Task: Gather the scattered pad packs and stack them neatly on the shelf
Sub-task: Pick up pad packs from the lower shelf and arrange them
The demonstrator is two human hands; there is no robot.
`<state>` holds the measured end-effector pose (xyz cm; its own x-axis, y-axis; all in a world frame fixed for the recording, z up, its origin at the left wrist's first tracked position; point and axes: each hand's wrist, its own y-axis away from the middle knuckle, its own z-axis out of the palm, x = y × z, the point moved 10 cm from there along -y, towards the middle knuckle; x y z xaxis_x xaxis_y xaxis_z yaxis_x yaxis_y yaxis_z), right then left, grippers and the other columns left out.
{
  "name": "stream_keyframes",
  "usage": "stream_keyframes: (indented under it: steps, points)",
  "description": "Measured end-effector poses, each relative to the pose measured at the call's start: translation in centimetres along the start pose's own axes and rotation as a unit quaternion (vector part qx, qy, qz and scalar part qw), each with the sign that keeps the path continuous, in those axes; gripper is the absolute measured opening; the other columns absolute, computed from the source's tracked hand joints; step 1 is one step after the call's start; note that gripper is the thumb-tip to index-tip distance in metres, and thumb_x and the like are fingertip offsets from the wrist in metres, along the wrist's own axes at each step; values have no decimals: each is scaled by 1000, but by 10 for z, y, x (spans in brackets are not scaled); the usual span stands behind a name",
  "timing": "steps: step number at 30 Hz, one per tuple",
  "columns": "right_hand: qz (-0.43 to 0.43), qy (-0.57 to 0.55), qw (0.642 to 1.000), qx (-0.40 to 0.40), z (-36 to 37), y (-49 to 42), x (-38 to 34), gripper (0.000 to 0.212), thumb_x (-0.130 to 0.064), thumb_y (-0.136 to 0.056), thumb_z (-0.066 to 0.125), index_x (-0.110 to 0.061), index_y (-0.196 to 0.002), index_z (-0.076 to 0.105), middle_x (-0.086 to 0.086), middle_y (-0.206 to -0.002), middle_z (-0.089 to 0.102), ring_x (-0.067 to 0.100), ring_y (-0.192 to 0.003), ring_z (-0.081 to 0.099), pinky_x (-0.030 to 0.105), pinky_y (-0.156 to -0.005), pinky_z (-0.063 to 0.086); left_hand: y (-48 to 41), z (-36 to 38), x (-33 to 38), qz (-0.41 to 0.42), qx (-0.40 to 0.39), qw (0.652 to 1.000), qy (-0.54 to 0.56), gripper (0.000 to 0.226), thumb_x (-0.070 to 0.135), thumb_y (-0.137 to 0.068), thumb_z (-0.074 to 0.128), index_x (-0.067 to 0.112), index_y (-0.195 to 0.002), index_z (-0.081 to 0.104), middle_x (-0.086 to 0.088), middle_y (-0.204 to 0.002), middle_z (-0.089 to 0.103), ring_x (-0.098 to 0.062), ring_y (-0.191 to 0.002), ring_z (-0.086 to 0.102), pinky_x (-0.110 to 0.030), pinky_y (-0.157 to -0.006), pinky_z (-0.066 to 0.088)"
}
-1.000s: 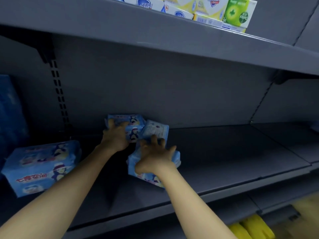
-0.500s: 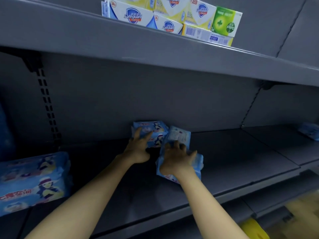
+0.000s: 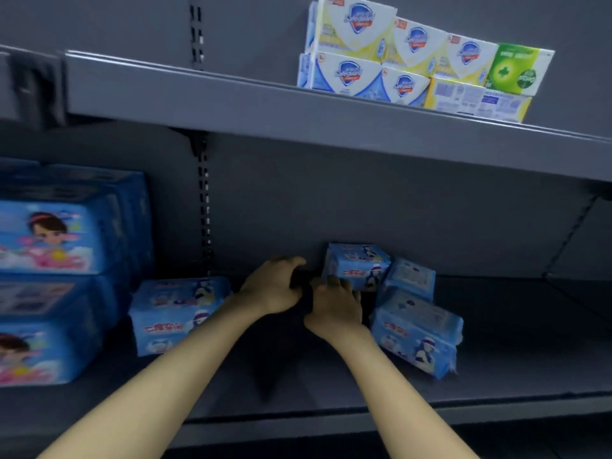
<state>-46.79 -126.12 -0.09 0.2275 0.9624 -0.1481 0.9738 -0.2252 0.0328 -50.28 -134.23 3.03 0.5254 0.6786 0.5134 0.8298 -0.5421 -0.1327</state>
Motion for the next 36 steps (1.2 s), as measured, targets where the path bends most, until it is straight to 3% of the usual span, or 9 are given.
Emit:
stream_keyframes:
  steps: [6, 10, 13, 18, 21, 28, 33, 36]
  points:
    - [-92, -98, 990, 35, -6, 6, -81, 56, -19, -85, 57, -22, -138, 39, 9, -138, 42, 31, -129, 38, 46, -105, 38, 53, -48, -31, -23, 47, 998, -33, 42, 13, -86, 51, 20, -127, 51, -4, -124, 55, -20, -113, 51, -32, -90, 46]
    - [-155, -157, 975, 14, -2, 13, -125, 65, -23, -75, 64, -29, -135, 39, 6, -136, 44, 30, -127, 41, 43, -101, 43, 83, -73, -70, -101, 67, 991, -60, 61, 18, -82, 58, 24, -139, 37, -7, -136, 41, -27, -124, 40, -37, -95, 45]
    - [-172, -163, 971, -23, 8, 17, -144, 66, -20, -74, 67, -28, -134, 39, 8, -133, 41, 32, -127, 38, 39, -99, 44, 104, -79, -106, -193, 32, 973, -122, 74, 24, -80, 61, 27, -144, 23, -9, -139, 26, -33, -130, 28, -38, -99, 40]
    - [-180, -161, 970, -22, 22, 24, -161, 67, -15, -83, 65, -27, -142, 35, 8, -141, 24, 33, -124, 39, 35, -103, 41, 123, -73, -145, -262, 23, 958, -111, 75, 30, -82, 65, 26, -143, 23, -12, -133, 28, -34, -122, 41, -38, -92, 44]
    - [-178, -153, 972, -1, 28, 27, -168, 60, -13, -85, 62, -22, -140, 39, 7, -142, 24, 30, -122, 42, 31, -100, 42, 124, -67, -150, -256, 31, 962, -87, 70, 27, -84, 65, 23, -142, 26, -12, -129, 34, -32, -115, 50, -35, -87, 46]
    - [-155, -153, 975, 53, 26, 21, -163, 51, -15, -86, 62, -22, -134, 46, 3, -143, 28, 29, -120, 42, 26, -94, 36, 111, -64, -145, -207, 80, 974, -51, 65, 23, -83, 65, 20, -139, 33, -13, -128, 37, -32, -112, 51, -33, -88, 43]
    - [-137, -161, 974, 81, 11, 5, -147, 50, -12, -86, 62, -20, -133, 48, 6, -137, 36, 29, -118, 44, 29, -95, 38, 87, -70, -129, -150, 119, 981, -8, 63, 17, -83, 66, 21, -139, 36, -9, -143, 21, -30, -114, 50, -29, -91, 42]
    - [-127, -154, 976, 85, 8, -10, -136, 50, -11, -86, 63, -20, -133, 49, 6, -137, 36, 31, -116, 45, 29, -95, 40, 69, -66, -123, -120, 120, 985, -17, 60, 18, -85, 64, 18, -138, 38, -8, -142, 22, -28, -114, 50, -27, -90, 41]
